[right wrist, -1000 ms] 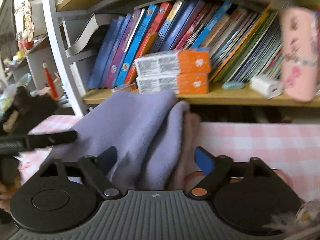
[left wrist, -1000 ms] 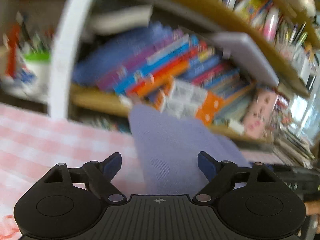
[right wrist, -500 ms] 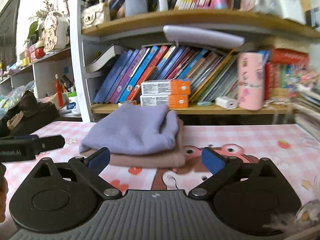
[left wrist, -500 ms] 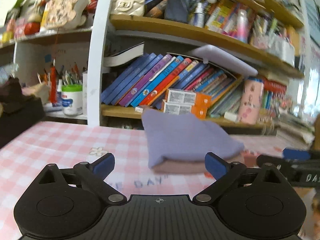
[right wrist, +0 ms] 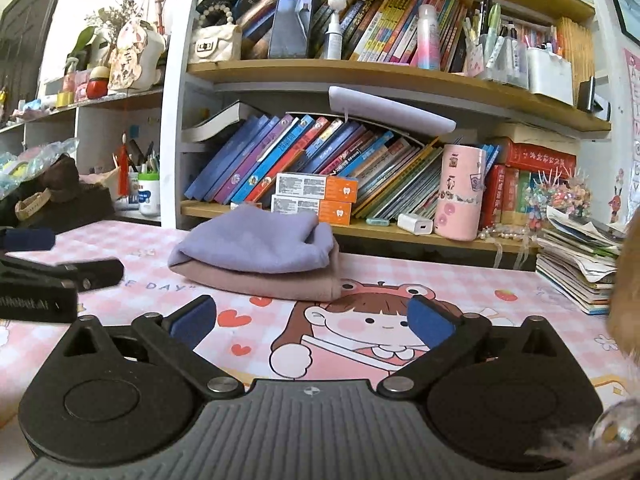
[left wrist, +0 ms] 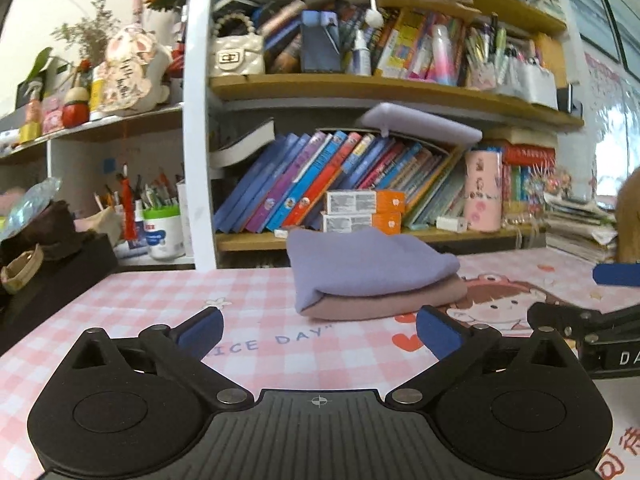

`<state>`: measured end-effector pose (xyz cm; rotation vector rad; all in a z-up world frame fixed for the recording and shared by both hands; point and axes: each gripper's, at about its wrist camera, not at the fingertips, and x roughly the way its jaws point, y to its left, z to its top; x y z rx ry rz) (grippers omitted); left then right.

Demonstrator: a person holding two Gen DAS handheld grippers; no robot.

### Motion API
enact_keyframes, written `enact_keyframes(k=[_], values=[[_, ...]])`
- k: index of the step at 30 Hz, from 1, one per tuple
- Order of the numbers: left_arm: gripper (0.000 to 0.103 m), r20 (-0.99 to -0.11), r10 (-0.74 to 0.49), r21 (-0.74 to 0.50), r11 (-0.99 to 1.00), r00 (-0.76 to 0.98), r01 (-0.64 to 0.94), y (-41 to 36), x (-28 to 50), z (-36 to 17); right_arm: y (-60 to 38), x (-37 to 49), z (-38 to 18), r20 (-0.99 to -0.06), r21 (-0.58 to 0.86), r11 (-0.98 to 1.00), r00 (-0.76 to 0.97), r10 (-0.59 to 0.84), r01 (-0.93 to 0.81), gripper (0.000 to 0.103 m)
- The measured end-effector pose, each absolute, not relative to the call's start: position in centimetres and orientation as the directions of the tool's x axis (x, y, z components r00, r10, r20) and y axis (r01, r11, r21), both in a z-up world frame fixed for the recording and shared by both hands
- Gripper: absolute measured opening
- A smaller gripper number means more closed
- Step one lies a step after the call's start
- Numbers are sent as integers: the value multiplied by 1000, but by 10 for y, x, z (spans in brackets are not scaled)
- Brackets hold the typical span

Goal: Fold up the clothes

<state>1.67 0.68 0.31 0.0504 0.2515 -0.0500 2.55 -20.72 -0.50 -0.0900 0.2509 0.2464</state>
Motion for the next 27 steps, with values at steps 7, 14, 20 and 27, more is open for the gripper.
enact_keyframes(k=[7,14,20,27], values=[[103,-317,-55,67,994,947,80,1,28,0,-206,32,-7,-301,-62,975,935,185,-213,103],[103,-318,-30,31,999,948,42,9,26,-1,-214,33,-8,-309,-18,982,935,175,-189,103],[103,-307,-27,52,998,951,45,5,24,1,-212,33,-8,-314,-26,981,933,176,-194,103],[103,-312,-30,47,998,949,47,6,26,1,-211,34,-8,-316,-32,980,932,178,-197,103]])
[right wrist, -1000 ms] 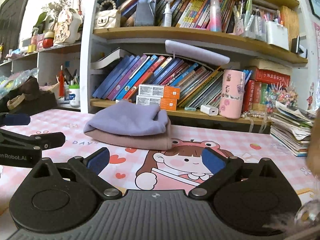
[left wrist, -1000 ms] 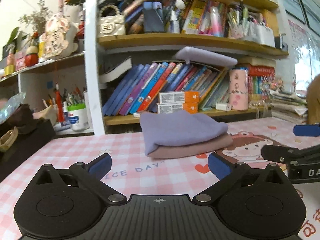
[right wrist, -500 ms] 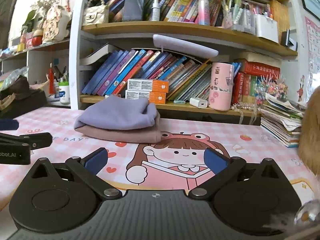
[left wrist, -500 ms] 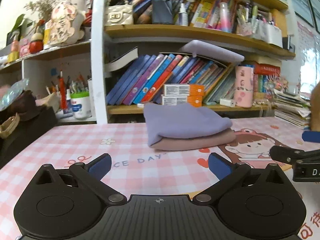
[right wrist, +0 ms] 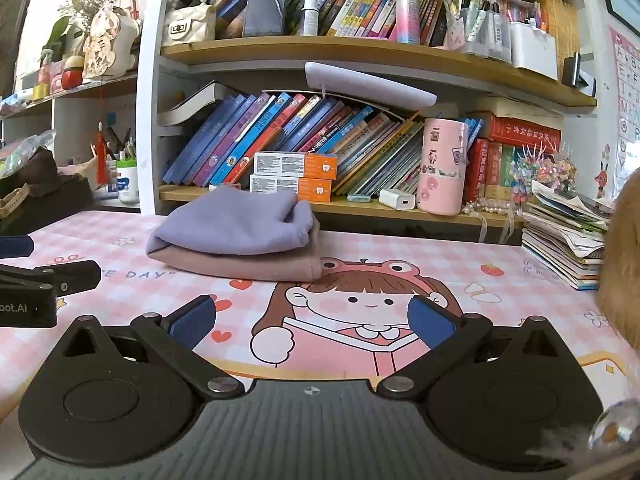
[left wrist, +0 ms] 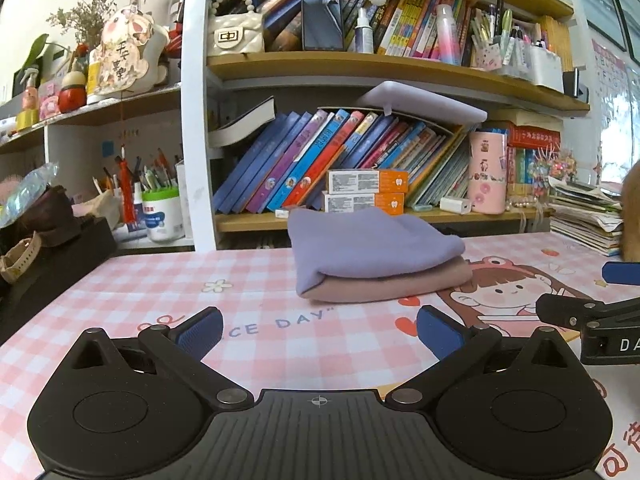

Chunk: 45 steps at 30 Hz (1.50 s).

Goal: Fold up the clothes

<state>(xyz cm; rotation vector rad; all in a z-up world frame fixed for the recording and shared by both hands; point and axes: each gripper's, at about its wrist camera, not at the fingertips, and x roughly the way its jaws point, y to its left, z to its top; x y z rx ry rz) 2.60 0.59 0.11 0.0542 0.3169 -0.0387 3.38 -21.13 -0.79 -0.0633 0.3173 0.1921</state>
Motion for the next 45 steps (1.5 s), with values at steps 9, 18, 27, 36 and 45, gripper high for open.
enact_keyframes(k=[9,18,27,36,45], values=[[103,-319,-22,42,998,948,37,7,27,1,-211,34,-8,-315,-33,980,932,178,-198,103],[103,-312,-22,46,998,950,39,6,26,1,-211,34,-8,-316,-34,979,932,178,-198,103],[103,-301,-12,52,998,953,29,5,25,2,-211,34,-8,-316,-40,979,932,177,-200,103],[103,-306,-9,47,999,952,25,6,26,2,-210,34,-8,-317,-39,979,932,177,-200,103],[103,-308,-8,46,999,951,24,6,26,2,-210,33,-8,-317,-40,979,932,177,-199,103]])
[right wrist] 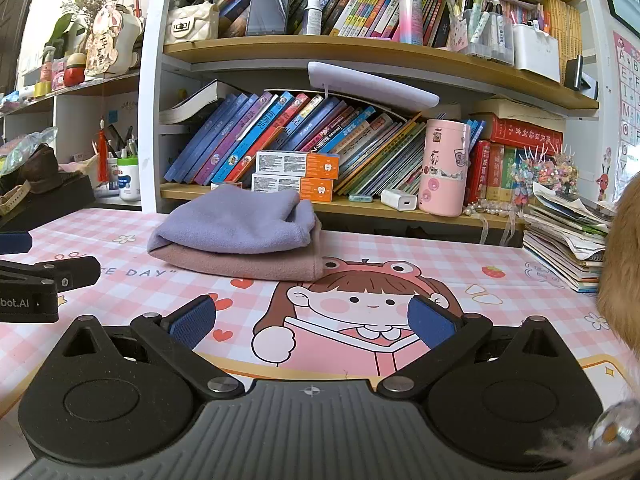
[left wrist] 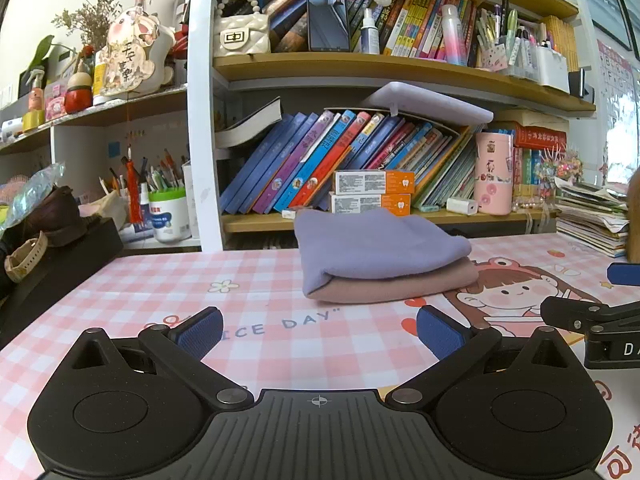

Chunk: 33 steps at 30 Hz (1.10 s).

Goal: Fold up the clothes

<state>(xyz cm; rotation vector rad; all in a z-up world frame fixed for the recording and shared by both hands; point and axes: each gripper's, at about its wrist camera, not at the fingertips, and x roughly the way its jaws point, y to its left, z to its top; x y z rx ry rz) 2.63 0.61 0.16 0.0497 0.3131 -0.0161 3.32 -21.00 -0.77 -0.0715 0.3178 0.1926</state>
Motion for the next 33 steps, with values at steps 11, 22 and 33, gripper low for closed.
enact_keyframes(k=[11,22,33], values=[[103,-309,-13,43,999,951,28,6,26,1,-210,34,-8,-317,-40,979,932,177,-200,103],[103,-311,-17,42,999,950,32,5,27,2,-210,33,-8,-317,-40,979,932,176,-199,103],[103,-306,-39,34,998,951,51,5,25,1,-211,34,-8,-317,-40,979,932,177,-200,103]])
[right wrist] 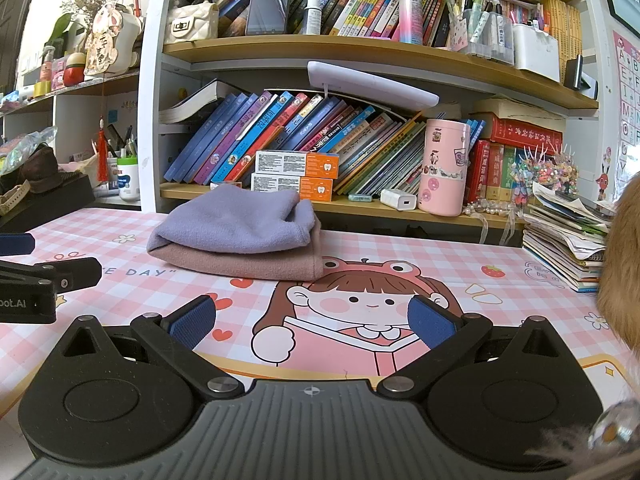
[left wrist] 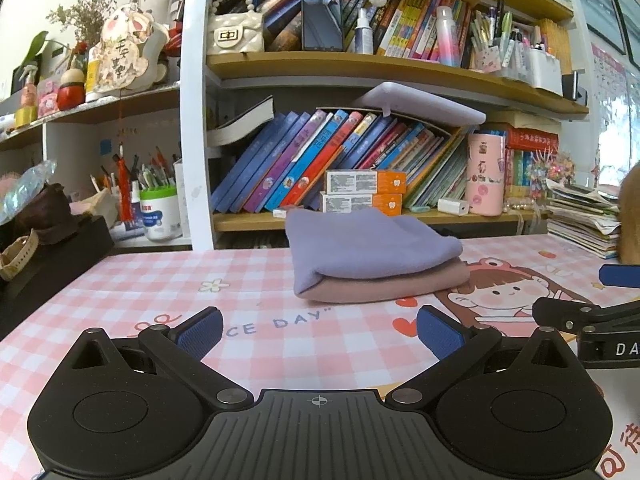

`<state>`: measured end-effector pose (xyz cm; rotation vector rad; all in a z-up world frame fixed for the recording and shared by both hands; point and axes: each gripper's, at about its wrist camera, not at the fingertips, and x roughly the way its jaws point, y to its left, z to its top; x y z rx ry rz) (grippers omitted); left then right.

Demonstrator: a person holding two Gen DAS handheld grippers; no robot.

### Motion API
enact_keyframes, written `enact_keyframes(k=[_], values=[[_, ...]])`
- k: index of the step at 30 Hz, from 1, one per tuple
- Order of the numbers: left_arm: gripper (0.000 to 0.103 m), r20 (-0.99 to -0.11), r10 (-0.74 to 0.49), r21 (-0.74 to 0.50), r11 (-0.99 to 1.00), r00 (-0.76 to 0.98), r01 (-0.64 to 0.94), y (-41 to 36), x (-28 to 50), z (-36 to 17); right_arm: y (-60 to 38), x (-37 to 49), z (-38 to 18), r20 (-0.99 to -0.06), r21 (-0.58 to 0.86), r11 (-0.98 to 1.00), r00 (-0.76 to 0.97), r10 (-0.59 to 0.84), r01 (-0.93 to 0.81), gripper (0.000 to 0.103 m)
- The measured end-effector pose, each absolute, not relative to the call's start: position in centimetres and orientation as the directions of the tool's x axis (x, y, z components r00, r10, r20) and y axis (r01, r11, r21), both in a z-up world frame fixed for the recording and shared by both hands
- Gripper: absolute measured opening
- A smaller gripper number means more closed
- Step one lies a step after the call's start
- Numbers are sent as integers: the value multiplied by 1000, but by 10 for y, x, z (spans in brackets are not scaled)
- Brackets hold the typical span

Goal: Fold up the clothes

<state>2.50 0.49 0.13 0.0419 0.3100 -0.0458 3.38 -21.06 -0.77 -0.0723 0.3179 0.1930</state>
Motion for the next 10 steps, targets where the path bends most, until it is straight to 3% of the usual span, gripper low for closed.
enact_keyframes(k=[10], values=[[103,-318,-29,31,999,948,41,6,28,1,-210,33,-8,-317,-40,979,932,177,-199,103]])
